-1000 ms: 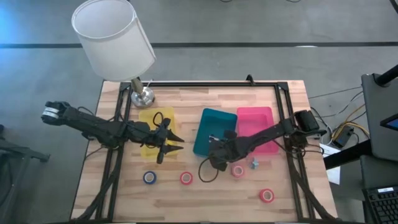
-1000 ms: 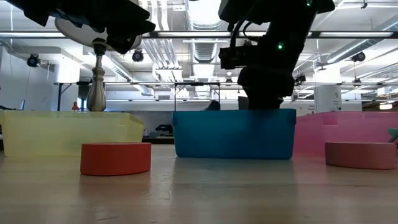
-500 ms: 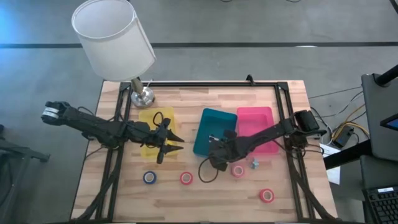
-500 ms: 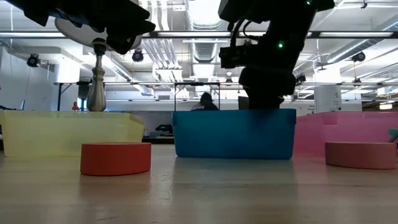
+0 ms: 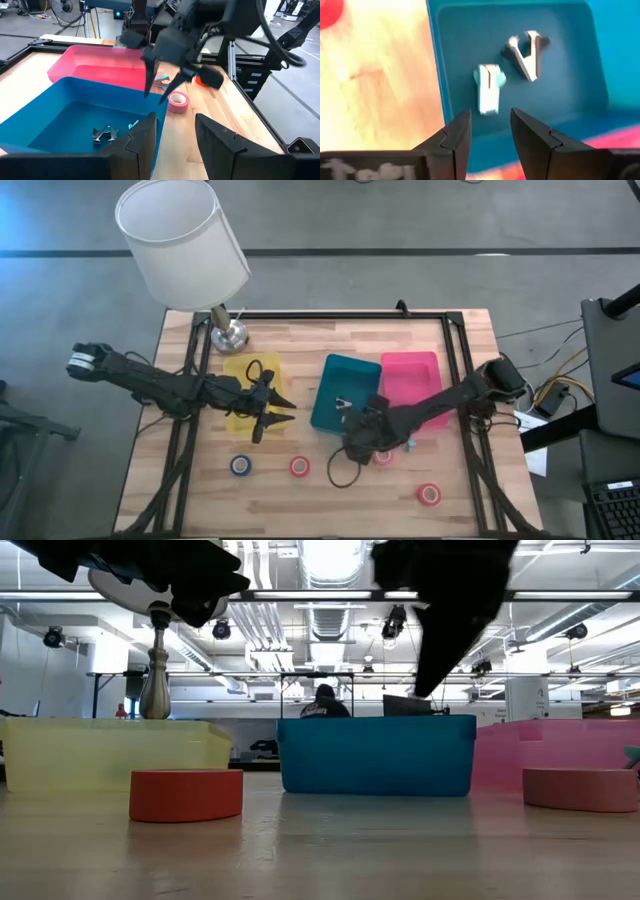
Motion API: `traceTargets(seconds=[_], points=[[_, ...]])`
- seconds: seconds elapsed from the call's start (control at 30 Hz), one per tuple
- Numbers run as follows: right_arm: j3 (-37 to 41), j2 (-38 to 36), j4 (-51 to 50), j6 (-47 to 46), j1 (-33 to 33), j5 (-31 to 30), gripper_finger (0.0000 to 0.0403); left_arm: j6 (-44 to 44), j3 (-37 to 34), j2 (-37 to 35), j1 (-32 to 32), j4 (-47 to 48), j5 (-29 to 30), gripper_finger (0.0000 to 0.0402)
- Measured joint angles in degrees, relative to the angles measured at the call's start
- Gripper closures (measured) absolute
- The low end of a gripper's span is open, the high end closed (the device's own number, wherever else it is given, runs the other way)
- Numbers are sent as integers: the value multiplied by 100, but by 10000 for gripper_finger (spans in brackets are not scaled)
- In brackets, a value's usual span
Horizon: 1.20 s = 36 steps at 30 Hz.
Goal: Pick and place Stapler, Stapler remover, tape
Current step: Put the light blue staple remover into the blue bin
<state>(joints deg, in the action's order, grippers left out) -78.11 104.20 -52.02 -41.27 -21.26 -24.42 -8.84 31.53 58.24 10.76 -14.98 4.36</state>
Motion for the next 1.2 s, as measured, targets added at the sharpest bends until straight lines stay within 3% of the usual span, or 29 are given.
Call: traceTargets(seconds=[0.27,0.47,0.93,1.2], points=[[349,-707,-413,-1841,-1159,-1104,262,0,2,0,-2,0,-17,261],[575,-919,-475,-3571,-1900,-1305,254,0,2,0,-2,-30,-22,261],[1028,-609,-640,-7027,-2753,-271,254,46,2,0,-2,-60,-11,261],[1595,-624,-1229,-7998,-2796,-78,245,192,2,0,-1,-57,13,261]])
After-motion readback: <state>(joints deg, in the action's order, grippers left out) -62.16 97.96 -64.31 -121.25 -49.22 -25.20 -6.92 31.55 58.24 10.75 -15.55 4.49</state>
